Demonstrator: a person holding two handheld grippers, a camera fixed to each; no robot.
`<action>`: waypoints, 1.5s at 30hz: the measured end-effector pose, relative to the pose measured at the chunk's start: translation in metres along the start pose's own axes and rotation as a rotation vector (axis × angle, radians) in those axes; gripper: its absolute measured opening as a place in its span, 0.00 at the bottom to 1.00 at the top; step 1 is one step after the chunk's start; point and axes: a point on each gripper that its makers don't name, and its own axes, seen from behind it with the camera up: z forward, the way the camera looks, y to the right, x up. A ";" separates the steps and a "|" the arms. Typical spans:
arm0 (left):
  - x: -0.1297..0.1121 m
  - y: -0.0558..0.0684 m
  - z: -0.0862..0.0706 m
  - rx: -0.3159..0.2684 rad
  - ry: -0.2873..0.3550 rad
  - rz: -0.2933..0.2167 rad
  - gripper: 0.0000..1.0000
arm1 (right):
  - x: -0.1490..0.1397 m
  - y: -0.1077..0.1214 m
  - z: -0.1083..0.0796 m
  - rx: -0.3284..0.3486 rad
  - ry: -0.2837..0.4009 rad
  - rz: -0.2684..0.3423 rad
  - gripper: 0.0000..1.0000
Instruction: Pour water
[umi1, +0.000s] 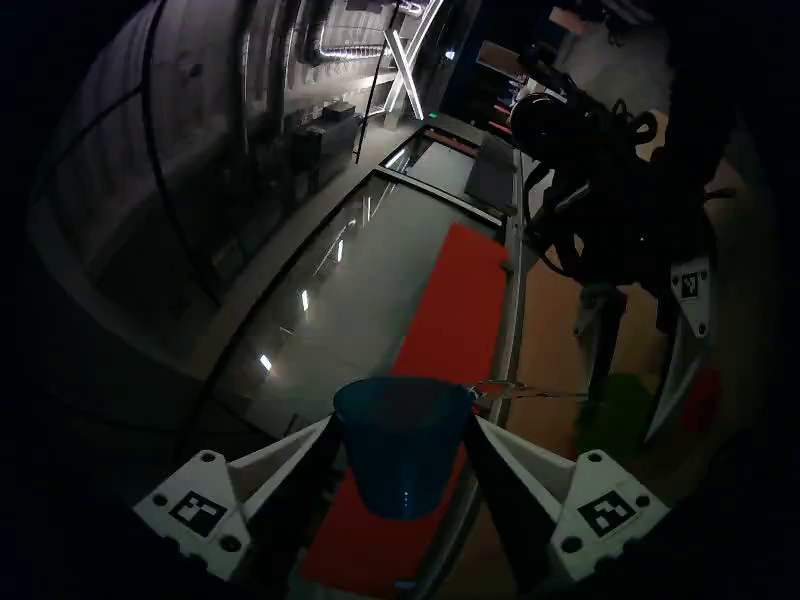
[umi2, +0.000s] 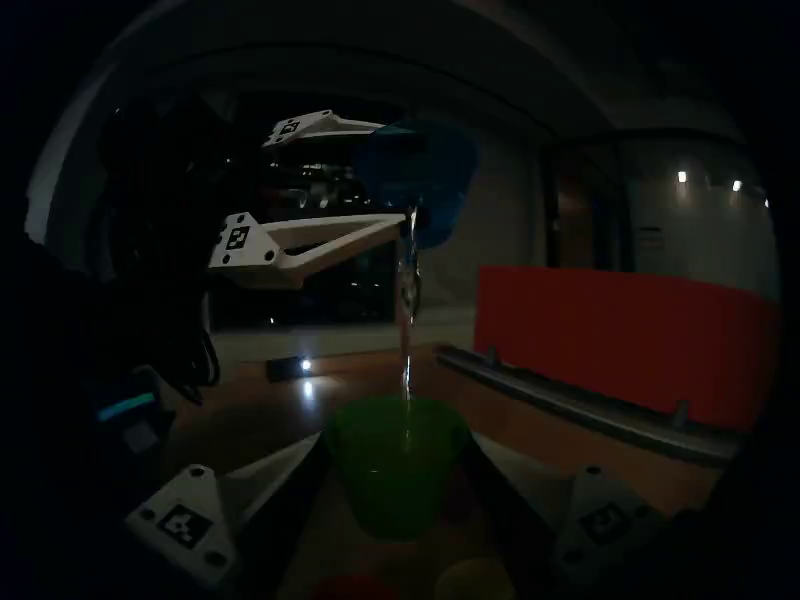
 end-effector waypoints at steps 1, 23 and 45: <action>0.000 0.000 0.000 0.001 0.000 0.004 0.86 | 0.000 0.000 0.000 0.000 0.000 -0.001 1.00; 0.009 -0.001 -0.008 0.006 0.002 0.130 0.86 | 0.002 0.000 0.000 -0.003 -0.003 -0.011 1.00; 0.011 -0.004 -0.002 -0.009 -0.014 0.233 0.86 | 0.000 0.001 -0.002 -0.008 -0.002 -0.011 1.00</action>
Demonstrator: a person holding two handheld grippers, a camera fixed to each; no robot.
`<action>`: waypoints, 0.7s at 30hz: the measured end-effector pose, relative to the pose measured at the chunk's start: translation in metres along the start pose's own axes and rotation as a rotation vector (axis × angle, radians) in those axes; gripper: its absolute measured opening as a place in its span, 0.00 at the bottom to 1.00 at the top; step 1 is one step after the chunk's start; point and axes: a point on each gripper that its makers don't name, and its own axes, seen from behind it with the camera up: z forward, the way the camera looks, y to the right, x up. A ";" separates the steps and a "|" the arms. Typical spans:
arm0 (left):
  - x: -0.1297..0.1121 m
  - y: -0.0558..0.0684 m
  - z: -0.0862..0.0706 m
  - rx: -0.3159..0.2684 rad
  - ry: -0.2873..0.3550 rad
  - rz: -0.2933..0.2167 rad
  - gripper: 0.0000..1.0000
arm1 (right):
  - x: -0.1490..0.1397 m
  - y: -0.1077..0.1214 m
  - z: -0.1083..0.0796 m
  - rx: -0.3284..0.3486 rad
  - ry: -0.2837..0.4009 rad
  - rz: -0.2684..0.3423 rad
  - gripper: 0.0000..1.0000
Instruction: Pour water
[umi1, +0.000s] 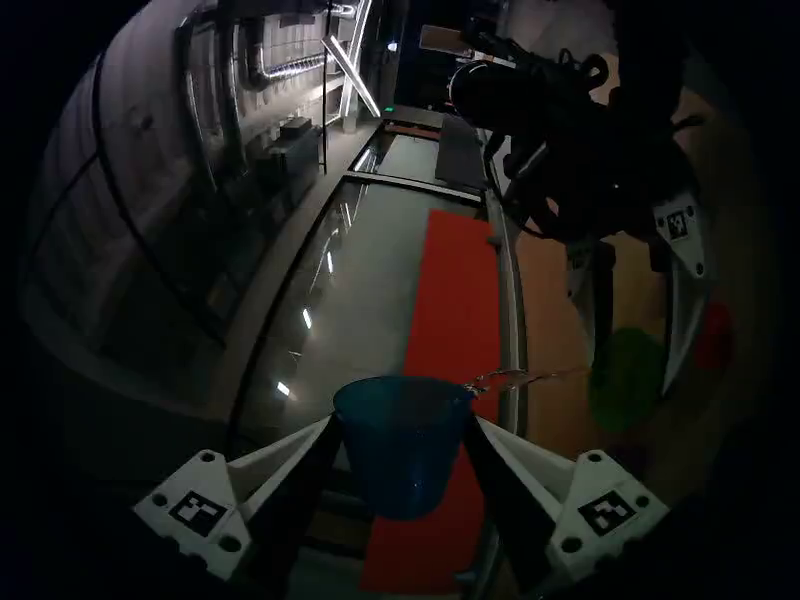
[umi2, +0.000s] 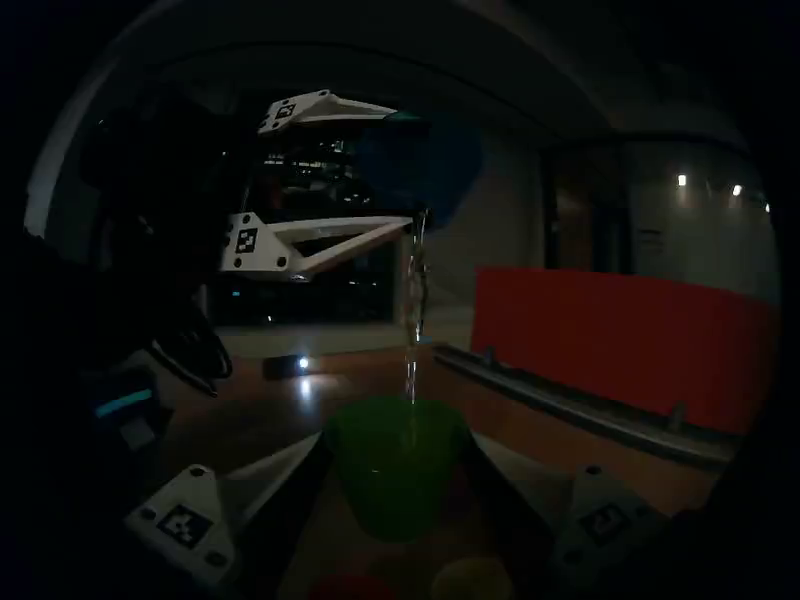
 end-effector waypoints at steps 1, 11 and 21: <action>0.000 0.001 0.000 -0.001 0.000 0.004 0.86 | 0.000 0.000 0.000 0.000 0.000 0.001 1.00; 0.003 0.003 0.000 -0.004 0.002 0.058 0.86 | -0.001 0.002 0.000 -0.005 0.002 0.003 1.00; 0.006 0.000 0.000 -0.001 0.008 0.120 0.86 | 0.001 0.003 -0.001 -0.008 0.005 0.004 1.00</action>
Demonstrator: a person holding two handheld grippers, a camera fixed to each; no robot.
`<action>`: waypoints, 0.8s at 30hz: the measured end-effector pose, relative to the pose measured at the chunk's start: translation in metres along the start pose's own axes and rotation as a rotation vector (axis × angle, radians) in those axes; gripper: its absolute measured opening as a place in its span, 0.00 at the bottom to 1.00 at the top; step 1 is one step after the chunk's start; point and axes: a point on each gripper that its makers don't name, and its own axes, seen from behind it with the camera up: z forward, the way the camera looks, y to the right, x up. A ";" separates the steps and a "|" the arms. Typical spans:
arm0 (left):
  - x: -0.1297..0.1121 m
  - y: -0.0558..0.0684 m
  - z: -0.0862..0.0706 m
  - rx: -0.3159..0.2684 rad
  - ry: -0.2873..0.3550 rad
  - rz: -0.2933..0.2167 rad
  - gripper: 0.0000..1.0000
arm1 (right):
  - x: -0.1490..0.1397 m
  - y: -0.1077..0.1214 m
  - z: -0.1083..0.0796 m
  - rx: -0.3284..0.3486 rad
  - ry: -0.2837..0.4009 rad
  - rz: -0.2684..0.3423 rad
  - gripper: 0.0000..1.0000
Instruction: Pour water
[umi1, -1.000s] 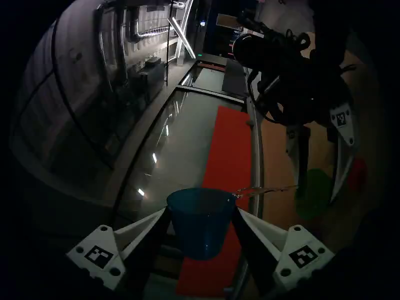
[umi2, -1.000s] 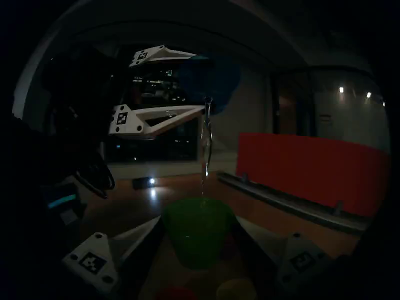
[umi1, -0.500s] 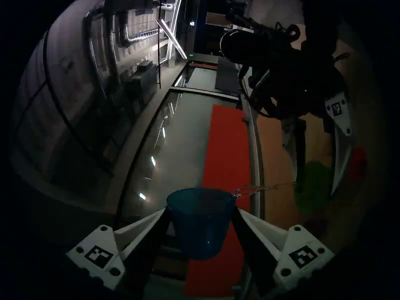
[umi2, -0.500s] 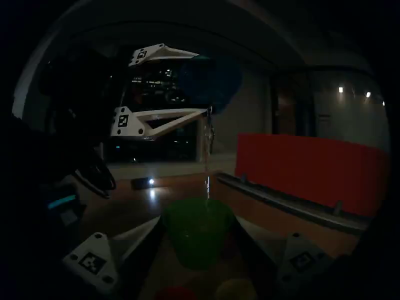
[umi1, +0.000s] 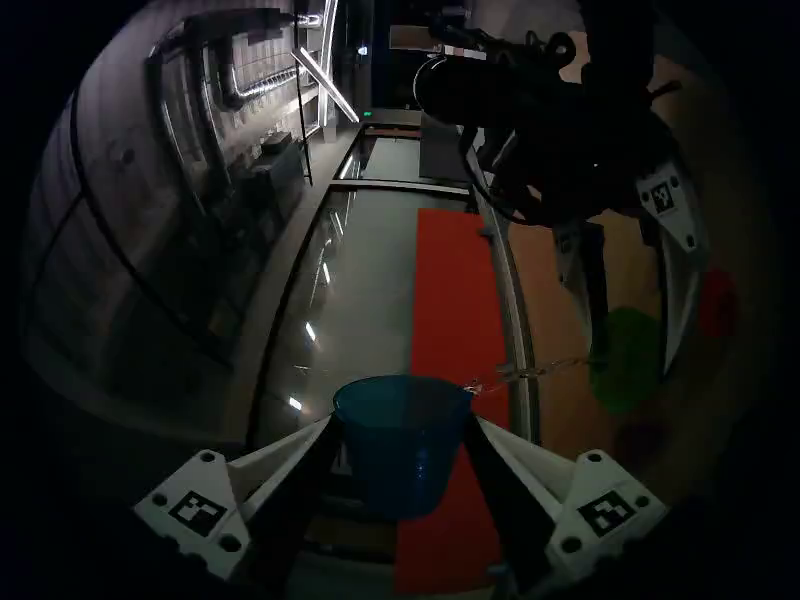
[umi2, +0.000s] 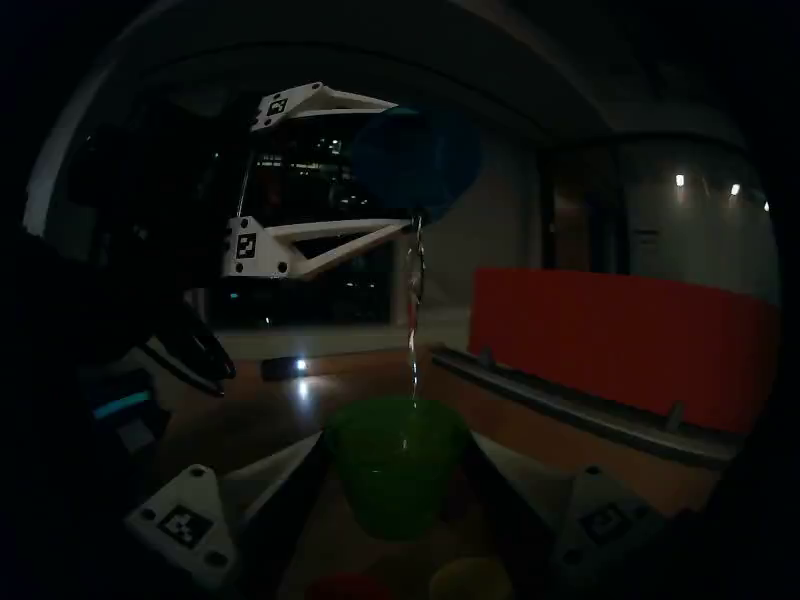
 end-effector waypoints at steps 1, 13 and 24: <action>0.001 0.000 0.000 0.000 0.001 0.004 0.86 | 0.000 0.000 0.000 0.000 0.000 0.000 1.00; 0.008 -0.001 -0.003 0.000 0.015 0.081 0.86 | 0.003 0.000 0.001 -0.003 0.005 0.001 1.00; 0.014 -0.002 -0.006 0.005 0.014 0.143 0.86 | 0.005 0.001 0.000 -0.009 0.010 0.001 1.00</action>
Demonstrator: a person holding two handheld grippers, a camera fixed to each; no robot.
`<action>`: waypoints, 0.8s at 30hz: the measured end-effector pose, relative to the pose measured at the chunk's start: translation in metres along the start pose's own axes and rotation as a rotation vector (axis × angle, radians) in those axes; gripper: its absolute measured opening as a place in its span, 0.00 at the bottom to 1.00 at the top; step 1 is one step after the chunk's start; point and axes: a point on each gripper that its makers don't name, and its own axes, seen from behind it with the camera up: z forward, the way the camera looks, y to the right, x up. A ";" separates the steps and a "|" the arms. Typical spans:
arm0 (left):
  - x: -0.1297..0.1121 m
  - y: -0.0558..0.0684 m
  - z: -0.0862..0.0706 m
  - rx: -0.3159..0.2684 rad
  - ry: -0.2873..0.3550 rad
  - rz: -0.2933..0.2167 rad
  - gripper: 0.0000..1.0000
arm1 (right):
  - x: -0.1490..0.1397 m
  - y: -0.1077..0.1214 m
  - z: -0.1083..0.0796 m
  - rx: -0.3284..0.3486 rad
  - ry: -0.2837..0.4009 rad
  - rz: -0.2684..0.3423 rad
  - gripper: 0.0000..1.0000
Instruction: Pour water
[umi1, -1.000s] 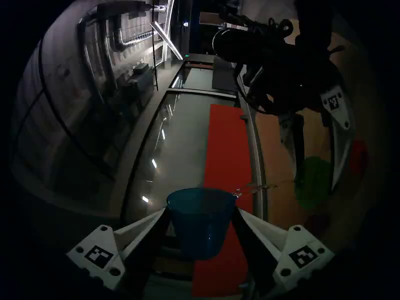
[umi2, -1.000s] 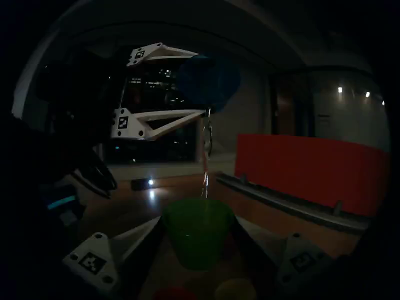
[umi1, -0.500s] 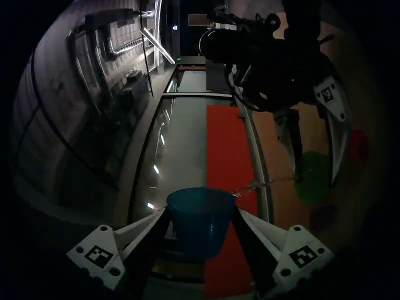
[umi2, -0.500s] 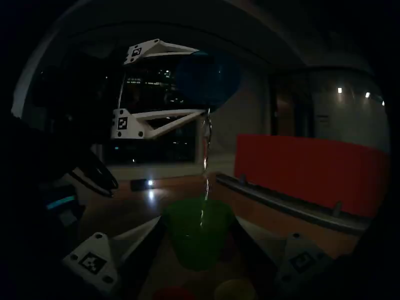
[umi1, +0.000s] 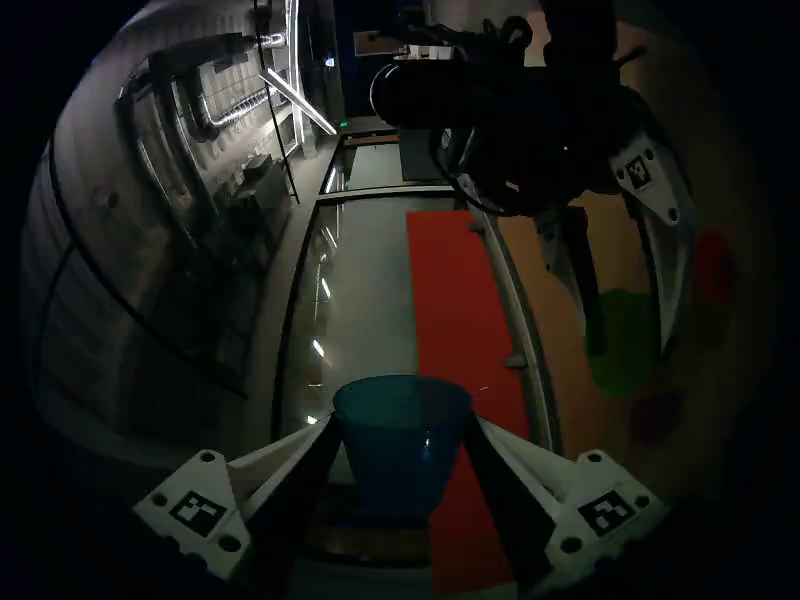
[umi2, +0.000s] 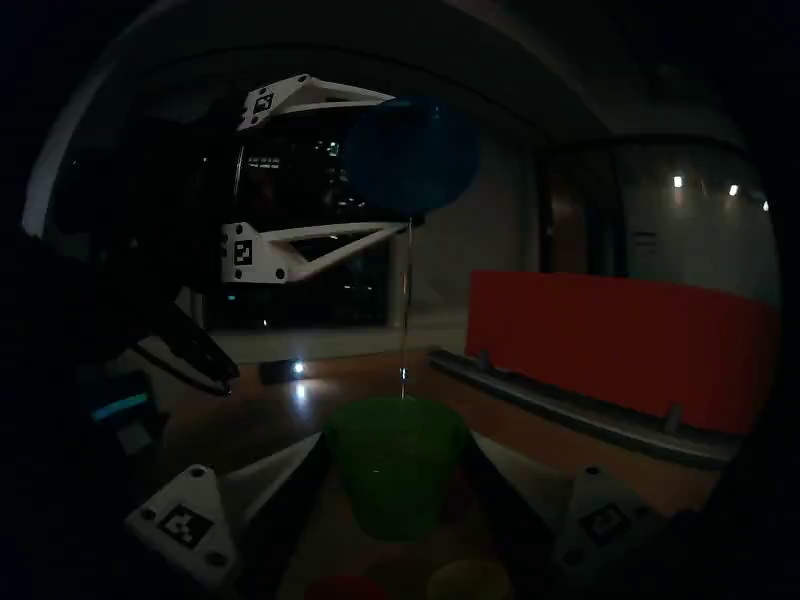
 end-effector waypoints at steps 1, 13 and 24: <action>0.000 0.000 0.000 0.000 0.000 0.002 0.86 | 0.000 0.000 0.000 0.000 0.001 0.000 1.00; -0.004 0.001 0.003 -0.006 0.001 -0.082 0.86 | 0.000 0.002 0.000 -0.004 0.008 0.000 1.00; -0.015 0.013 0.011 -0.009 -0.008 -0.384 0.86 | 0.003 0.003 -0.003 -0.013 0.021 0.004 1.00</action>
